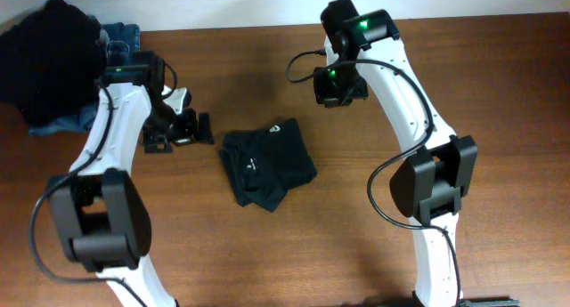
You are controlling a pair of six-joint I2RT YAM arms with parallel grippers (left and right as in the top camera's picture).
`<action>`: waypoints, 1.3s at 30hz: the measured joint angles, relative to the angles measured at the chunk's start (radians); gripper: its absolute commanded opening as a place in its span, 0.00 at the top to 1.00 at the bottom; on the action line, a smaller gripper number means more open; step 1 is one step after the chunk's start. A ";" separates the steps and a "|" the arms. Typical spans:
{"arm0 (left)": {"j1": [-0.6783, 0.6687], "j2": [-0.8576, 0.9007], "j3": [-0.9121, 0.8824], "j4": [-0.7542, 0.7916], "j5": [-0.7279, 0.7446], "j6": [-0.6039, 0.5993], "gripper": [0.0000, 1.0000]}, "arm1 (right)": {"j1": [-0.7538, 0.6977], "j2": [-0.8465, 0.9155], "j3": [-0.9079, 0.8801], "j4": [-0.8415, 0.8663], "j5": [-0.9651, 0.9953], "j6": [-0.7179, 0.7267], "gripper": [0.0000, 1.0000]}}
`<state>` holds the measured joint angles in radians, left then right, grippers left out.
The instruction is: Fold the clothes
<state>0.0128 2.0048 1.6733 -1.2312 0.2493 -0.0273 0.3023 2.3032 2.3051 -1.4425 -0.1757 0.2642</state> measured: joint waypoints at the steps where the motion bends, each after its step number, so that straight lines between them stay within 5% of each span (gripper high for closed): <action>1: 0.000 -0.014 0.000 -0.010 0.022 0.000 0.01 | 0.000 0.000 -0.021 0.018 -0.010 -0.004 0.96; 7: -0.030 -0.029 -0.005 -0.075 0.095 -0.002 0.11 | 0.029 0.014 -0.177 0.150 -0.047 -0.005 0.96; 11: -0.085 -0.029 -0.021 -0.093 0.118 -0.005 0.30 | 0.038 0.024 -0.262 0.243 -0.063 -0.002 0.96; 14: -0.143 -0.029 -0.026 -0.092 0.133 -0.010 0.52 | 0.038 0.024 -0.301 0.281 -0.068 -0.002 0.96; 16: -0.179 -0.029 -0.027 -0.085 0.140 -0.013 0.75 | 0.038 0.024 -0.313 0.299 -0.071 -0.002 0.96; 20: -0.242 -0.029 -0.028 -0.056 0.148 -0.018 0.98 | 0.038 0.024 -0.316 0.307 -0.073 -0.002 0.96; 39: -0.268 -0.029 -0.188 0.074 0.155 -0.090 0.99 | 0.105 0.024 -0.317 0.344 -0.077 -0.002 0.96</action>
<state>-0.2550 1.9762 1.4857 -1.1568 0.4046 -0.1177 0.4068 2.3276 1.9881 -1.0985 -0.2531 0.2623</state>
